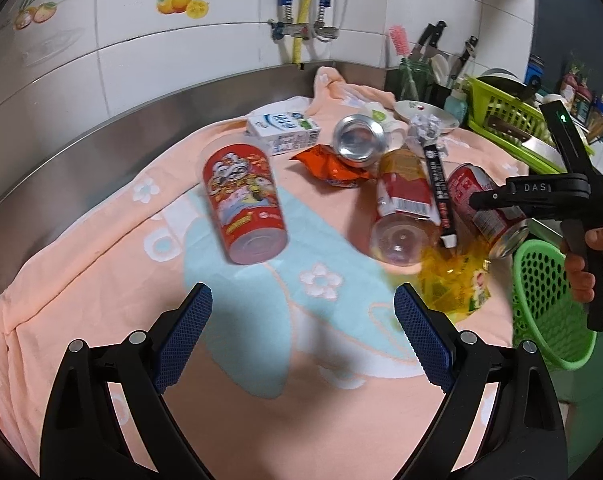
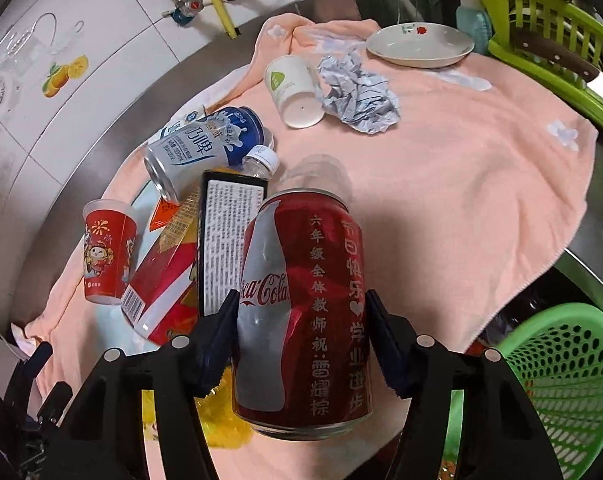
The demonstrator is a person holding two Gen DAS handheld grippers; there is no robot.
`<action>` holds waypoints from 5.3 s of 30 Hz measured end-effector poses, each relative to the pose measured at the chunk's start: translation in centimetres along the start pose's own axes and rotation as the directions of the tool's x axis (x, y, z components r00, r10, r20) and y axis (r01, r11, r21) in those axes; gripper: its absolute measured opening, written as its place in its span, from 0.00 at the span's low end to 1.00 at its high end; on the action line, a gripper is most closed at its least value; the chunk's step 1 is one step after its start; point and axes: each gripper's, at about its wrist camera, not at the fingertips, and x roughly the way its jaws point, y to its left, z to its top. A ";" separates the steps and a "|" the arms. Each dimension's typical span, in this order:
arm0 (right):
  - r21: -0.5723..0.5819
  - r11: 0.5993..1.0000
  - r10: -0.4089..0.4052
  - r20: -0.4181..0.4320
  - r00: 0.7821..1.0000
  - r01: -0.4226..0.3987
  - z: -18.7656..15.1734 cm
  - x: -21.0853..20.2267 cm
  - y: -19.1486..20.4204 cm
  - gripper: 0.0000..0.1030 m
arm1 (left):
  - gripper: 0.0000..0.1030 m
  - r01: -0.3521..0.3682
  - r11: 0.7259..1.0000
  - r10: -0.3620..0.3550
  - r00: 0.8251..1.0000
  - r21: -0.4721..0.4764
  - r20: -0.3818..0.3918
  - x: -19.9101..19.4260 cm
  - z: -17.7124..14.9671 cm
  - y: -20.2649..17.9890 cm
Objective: Collect trash
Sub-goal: 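Drop the Coca-Cola can into the green basket while the left gripper grasps the chip bag, then carry the yellow chip bag over the green basket and open the left gripper, then grasp the red-labelled bottle with the left gripper while the right gripper grasps the black glue box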
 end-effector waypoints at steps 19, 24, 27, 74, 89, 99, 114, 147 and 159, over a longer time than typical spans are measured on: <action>0.005 0.999 -0.054 0.094 0.994 0.054 -4.5 -7.4 -2.9 0.58 | 0.88 0.239 0.938 -0.231 0.971 0.252 -0.061 3.2 -0.7 -8.8; 0.038 0.991 -0.130 0.098 0.987 0.126 -7.1 -8.7 -5.6 0.58 | 0.88 0.236 0.920 -0.218 0.972 0.313 -0.089 5.1 -0.8 -10.2; 0.080 0.983 -0.171 0.086 0.981 0.165 -8.7 -8.8 -7.9 0.58 | 0.78 0.247 0.910 -0.224 0.969 0.333 -0.106 5.7 -0.9 -10.8; 0.252 0.892 -0.316 -0.243 0.917 0.374 -14.7 0.8 -19.9 0.58 | 0.02 0.418 0.873 -0.392 0.908 0.251 -0.149 3.8 -0.9 -11.0; 0.230 0.890 -0.397 -0.034 0.917 0.394 -14.6 -10.7 -17.3 0.64 | 0.02 0.609 0.724 -0.564 0.793 0.324 -0.232 1.4 -1.0 -20.7; 0.260 0.872 -0.442 0.052 0.896 0.415 -16.5 -17.2 -18.7 0.68 | 0.03 0.711 0.612 -0.603 0.702 0.345 -0.379 3.8 -3.9 -30.3; 0.291 0.870 -0.437 0.082 0.895 0.398 -17.4 -18.6 -19.7 0.68 | 0.37 0.713 0.606 -0.579 0.699 0.353 -0.419 4.9 -5.4 -33.0; 0.046 0.959 -0.284 0.111 0.952 0.281 -9.0 -11.1 -6.9 0.68 | 0.52 0.222 0.952 -0.201 0.973 0.210 -0.118 7.9 7.9 -10.9; 0.000 0.963 -0.268 0.091 0.959 0.269 -6.5 -8.5 -4.7 0.68 | 0.64 0.188 0.959 -0.149 0.971 0.210 -0.186 12.4 8.7 -10.4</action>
